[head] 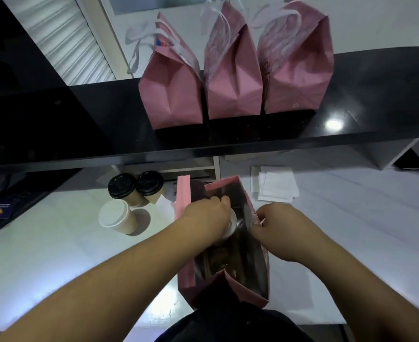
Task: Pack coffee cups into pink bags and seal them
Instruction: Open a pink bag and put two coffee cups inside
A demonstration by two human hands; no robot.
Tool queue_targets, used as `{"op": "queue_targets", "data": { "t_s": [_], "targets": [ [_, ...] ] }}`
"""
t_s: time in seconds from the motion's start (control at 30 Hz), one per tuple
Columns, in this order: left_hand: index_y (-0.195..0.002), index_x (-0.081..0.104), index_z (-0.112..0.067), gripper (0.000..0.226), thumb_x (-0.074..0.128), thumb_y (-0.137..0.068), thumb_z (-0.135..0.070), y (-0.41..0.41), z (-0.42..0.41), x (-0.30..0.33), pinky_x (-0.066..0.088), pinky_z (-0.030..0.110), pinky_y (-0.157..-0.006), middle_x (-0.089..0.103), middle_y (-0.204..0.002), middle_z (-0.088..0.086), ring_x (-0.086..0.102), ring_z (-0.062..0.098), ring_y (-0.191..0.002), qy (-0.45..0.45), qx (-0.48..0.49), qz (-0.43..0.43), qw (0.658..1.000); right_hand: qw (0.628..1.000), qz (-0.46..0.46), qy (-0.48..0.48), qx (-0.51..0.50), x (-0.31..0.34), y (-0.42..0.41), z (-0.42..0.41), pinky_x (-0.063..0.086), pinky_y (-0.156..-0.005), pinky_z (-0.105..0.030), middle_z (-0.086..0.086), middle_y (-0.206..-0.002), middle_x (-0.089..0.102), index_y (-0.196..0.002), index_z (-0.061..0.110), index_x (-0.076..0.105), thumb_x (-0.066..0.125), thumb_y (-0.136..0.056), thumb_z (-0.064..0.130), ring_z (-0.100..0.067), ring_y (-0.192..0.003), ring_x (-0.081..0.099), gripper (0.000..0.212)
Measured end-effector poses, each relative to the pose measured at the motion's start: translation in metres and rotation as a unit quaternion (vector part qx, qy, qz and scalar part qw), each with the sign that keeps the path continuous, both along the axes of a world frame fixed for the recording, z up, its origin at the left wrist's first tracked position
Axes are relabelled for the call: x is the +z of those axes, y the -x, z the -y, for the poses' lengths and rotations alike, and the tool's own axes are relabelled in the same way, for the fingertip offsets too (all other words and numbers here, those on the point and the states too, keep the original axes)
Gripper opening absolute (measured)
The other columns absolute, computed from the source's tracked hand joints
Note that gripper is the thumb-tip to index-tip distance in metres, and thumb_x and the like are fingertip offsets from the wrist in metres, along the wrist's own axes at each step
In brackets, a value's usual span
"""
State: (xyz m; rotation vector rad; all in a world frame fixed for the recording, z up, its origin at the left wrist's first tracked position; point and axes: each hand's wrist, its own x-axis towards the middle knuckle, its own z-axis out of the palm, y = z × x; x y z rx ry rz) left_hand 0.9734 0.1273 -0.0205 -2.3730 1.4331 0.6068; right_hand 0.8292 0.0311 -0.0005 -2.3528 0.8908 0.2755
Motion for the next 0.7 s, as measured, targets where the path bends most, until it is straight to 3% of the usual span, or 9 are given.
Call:
{"op": "queue_targets", "data": {
  "t_s": [0.13,0.23,0.37,0.5,0.7],
  "targets": [
    [-0.146,0.039,-0.009,0.065,0.072,-0.092,-0.022,-0.004,-0.008,-0.021,0.050,0.039,-0.084,0.059,-0.130,0.016,0.065,0.035,-0.111,0.028,-0.018,-0.005,0.999,1.000,0.003,0.002,-0.003,-0.001,0.001,0.001,0.061,-0.065,-0.035,0.000,-0.079,0.073,-0.090,0.019,0.072,0.054,-0.094,0.042,-0.017,-0.068,0.068,0.030],
    [-0.152,0.033,-0.008,0.077,0.076,-0.089,-0.022,-0.007,-0.010,-0.035,0.053,0.043,-0.093,0.055,-0.137,0.017,0.063,0.036,-0.117,0.013,-0.019,-0.020,1.000,1.000,0.000,-0.004,-0.002,-0.002,0.002,0.001,0.062,-0.067,-0.037,-0.001,-0.084,0.074,-0.094,0.018,0.073,0.053,-0.093,0.041,-0.018,-0.072,0.069,0.030],
    [-0.159,0.024,-0.009,0.095,0.082,-0.085,-0.020,-0.013,-0.006,-0.040,0.051,0.043,-0.100,0.050,-0.146,0.017,0.059,0.036,-0.124,-0.008,-0.018,-0.042,0.999,1.000,-0.003,-0.013,-0.004,-0.003,0.001,0.001,0.057,-0.054,-0.030,0.001,-0.080,0.073,-0.095,0.020,0.072,0.053,-0.093,0.042,-0.016,-0.066,0.069,0.029],
    [-0.156,0.029,-0.011,0.088,0.080,-0.086,-0.020,-0.014,-0.002,-0.041,0.053,0.045,-0.102,0.052,-0.146,0.016,0.061,0.036,-0.123,0.012,-0.046,-0.049,0.998,1.000,-0.006,-0.001,-0.005,-0.005,-0.001,-0.001,0.056,-0.053,-0.027,0.002,-0.078,0.072,-0.093,0.021,0.070,0.053,-0.095,0.043,-0.016,-0.062,0.068,0.028],
    [-0.160,0.019,-0.006,0.096,0.081,-0.087,-0.018,-0.005,0.014,-0.034,0.043,0.051,-0.114,0.039,-0.159,0.021,0.050,0.042,-0.137,-0.086,-0.017,-0.077,0.993,0.999,-0.005,0.038,-0.002,-0.011,-0.004,-0.007,0.045,-0.051,-0.025,0.002,-0.073,0.067,-0.083,0.021,0.066,0.050,-0.097,0.041,-0.013,-0.063,0.063,0.029]
  ]
}}
